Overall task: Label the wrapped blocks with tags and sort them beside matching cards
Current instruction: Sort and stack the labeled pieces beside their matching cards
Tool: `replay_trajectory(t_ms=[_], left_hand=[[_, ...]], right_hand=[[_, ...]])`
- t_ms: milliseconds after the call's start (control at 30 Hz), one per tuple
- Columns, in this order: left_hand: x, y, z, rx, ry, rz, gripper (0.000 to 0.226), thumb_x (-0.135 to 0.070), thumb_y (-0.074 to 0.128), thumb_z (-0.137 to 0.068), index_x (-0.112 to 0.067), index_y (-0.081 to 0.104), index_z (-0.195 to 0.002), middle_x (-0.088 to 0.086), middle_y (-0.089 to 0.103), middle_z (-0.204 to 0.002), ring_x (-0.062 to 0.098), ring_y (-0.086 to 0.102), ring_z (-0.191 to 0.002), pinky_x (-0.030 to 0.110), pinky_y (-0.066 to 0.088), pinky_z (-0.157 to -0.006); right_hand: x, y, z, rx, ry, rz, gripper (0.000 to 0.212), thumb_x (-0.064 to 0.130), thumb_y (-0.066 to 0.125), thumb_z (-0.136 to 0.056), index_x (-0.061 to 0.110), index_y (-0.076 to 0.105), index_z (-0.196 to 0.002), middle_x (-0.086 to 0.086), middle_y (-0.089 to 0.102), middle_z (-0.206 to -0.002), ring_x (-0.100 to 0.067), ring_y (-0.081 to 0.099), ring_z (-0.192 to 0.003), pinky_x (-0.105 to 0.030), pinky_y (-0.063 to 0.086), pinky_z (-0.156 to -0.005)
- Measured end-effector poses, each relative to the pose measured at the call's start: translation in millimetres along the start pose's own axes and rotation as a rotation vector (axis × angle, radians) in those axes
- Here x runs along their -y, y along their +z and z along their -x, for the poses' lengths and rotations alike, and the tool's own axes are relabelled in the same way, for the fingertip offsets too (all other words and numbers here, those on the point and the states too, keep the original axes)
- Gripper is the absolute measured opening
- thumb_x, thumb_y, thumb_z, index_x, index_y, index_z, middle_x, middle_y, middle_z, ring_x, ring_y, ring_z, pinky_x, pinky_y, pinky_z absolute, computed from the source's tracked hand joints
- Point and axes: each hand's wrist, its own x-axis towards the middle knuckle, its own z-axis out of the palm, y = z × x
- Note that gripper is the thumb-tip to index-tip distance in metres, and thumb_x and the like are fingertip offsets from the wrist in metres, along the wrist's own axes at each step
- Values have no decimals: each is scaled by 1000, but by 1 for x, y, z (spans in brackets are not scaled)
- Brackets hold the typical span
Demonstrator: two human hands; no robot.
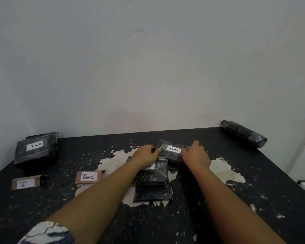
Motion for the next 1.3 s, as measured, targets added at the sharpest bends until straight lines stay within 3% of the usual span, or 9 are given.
replay_trajectory(t_ms=[67,233,300,533,667,867,967,1100,1300], left_hand=[[-4,0,3,-31,0,31,54,-60,49,-109,-12,71,-119,10,75,-103,30,70,-94,50,61,-90],[-10,-12,6,-141,40,106,50,-52,53,-110,-11,66,-136,10,74,-117,26,68,-98,38,56,-85],[-8,-20,9,-189,46,149,50,-51,55,-110,-12,66,-138,8,74,-121,25,68,-103,41,59,-91],[20,-61,23,-338,18,228,34,-45,61,-107,-18,70,-127,1,76,-113,23,70,-100,42,60,-89],[48,-83,32,-402,-25,281,26,-42,64,-106,-21,68,-121,-4,76,-104,20,74,-87,45,63,-84],[103,-113,45,-463,-95,349,24,-39,67,-104,-22,67,-122,-6,73,-107,19,74,-92,46,67,-79],[132,-127,49,-482,-132,311,27,-40,66,-105,-21,67,-125,-3,74,-115,18,72,-99,43,64,-89],[171,-141,48,-512,-161,293,30,-39,66,-105,-21,68,-129,-3,73,-124,12,64,-104,31,52,-88],[220,-154,36,-535,-178,313,40,-36,68,-104,-23,64,-141,-2,70,-135,16,66,-120,33,53,-98]], right_hand=[[0,-1,-2,-4,-4,-30,55,44,55,-110,7,44,-149,-22,56,-145,-43,64,-125,-44,47,-79],[11,-9,-1,-74,-87,-107,57,43,53,-111,7,43,-154,-21,51,-150,-45,65,-125,-48,54,-86],[19,-10,-1,-95,-137,-146,58,42,54,-111,9,42,-157,-20,49,-151,-45,65,-124,-49,56,-89],[65,-1,9,-135,-290,-280,64,40,57,-109,14,38,-164,-15,48,-157,-41,65,-126,-50,58,-95],[101,15,19,-123,-354,-319,65,39,57,-109,13,36,-165,-14,48,-157,-41,65,-125,-51,58,-97],[160,49,37,-78,-445,-340,70,39,57,-109,11,33,-169,-13,45,-158,-38,64,-129,-47,57,-101],[187,66,44,-42,-487,-343,75,40,59,-109,11,29,-171,-13,43,-161,-37,61,-134,-47,55,-106],[220,91,49,0,-531,-364,78,39,62,-107,12,28,-172,-12,45,-161,-34,60,-136,-46,54,-110],[264,128,43,46,-562,-393,76,36,69,-103,13,35,-168,-11,53,-153,-32,61,-134,-48,56,-112]])
